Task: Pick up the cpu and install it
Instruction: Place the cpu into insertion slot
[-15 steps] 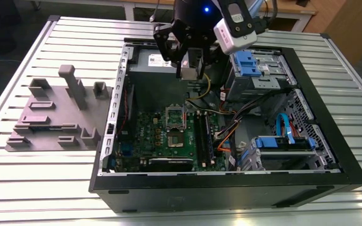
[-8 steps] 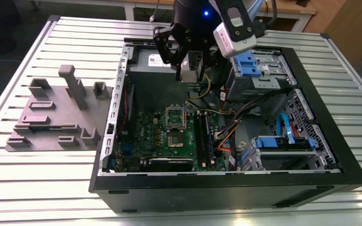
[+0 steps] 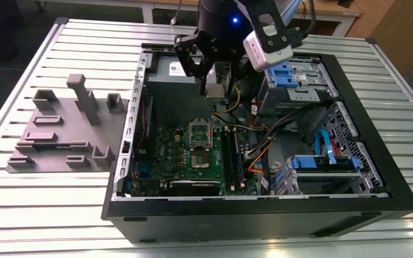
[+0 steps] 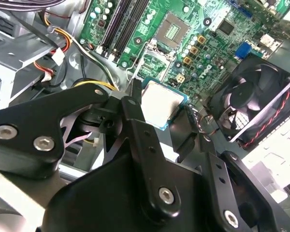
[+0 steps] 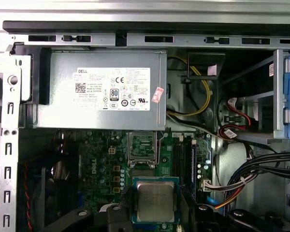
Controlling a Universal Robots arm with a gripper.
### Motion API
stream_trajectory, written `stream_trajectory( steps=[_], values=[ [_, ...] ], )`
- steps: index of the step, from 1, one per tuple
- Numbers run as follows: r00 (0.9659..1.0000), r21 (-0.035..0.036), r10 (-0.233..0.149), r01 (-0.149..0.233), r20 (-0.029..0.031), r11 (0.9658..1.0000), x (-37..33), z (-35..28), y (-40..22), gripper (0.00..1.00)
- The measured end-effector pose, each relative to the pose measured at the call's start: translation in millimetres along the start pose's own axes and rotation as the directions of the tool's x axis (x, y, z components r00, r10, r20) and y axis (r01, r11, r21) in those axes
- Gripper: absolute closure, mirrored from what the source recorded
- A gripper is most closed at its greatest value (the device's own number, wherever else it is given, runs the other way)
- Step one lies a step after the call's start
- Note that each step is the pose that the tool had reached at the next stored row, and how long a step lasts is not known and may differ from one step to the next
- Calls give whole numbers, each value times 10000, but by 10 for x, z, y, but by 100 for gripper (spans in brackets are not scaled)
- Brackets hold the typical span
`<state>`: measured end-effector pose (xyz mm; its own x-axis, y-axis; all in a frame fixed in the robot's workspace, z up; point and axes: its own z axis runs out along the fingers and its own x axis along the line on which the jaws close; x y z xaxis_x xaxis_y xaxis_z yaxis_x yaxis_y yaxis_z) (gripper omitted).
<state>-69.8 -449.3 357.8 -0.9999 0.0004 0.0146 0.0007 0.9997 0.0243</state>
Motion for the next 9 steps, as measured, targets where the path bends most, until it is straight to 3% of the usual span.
stream_trajectory(
  steps=[9],
  values=[
    [9999,2,-126,126,-4,9999,19,77,-48,53]
  ],
)
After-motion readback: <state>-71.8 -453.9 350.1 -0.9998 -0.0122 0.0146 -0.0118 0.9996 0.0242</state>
